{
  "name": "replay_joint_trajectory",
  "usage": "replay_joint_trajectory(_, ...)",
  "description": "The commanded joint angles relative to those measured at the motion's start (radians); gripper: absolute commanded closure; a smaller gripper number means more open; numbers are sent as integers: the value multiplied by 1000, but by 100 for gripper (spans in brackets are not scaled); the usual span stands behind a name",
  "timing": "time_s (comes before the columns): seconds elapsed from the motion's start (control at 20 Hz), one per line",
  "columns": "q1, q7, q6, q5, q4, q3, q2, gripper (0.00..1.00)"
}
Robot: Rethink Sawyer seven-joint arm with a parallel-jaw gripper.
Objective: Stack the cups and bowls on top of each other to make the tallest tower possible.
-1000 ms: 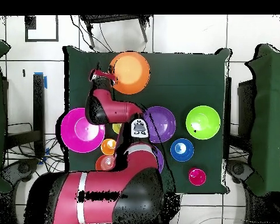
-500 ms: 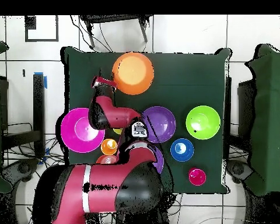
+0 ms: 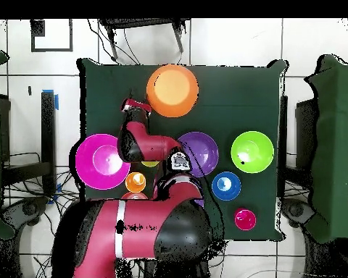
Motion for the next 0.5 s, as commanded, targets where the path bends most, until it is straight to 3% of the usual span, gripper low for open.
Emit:
replay_joint_trajectory(0.05,-28,139,69,-45,34,47,-64,0)
replay_joint_trajectory(0.3,-25,144,88,-32,80,46,-108,0)
replay_joint_trajectory(0.5,2,183,157,22,203,60,-202,0)
